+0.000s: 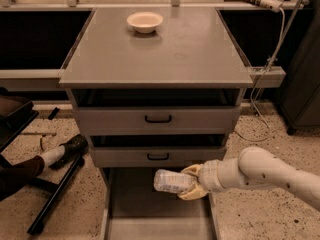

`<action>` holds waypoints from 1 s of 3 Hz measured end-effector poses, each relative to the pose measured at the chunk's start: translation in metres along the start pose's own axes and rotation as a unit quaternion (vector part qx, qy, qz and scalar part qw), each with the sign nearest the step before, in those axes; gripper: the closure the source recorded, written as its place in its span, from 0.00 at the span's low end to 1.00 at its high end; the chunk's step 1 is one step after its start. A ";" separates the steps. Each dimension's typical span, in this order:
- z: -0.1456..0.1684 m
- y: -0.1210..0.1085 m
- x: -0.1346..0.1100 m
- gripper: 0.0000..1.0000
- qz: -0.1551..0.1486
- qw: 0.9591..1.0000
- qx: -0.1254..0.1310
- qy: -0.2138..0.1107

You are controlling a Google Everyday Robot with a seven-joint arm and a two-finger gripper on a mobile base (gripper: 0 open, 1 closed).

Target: Place blue plastic bottle into bottom drawer

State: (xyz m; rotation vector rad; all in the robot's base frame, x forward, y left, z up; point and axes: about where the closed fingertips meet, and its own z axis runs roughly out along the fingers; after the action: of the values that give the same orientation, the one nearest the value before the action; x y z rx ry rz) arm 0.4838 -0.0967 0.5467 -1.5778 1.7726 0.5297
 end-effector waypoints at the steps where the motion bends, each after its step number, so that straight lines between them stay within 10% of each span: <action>1: 0.037 0.003 0.032 1.00 0.022 0.999 0.027 -0.004; 3: 0.060 0.007 0.051 1.00 0.039 0.998 0.043 -0.010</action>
Offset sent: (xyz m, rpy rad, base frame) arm 0.0069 0.0072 -0.1090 0.0545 -0.0110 -0.1617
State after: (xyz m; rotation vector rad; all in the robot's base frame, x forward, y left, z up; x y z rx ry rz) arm 0.4897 -0.0885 0.4680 -1.4446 1.8232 0.4994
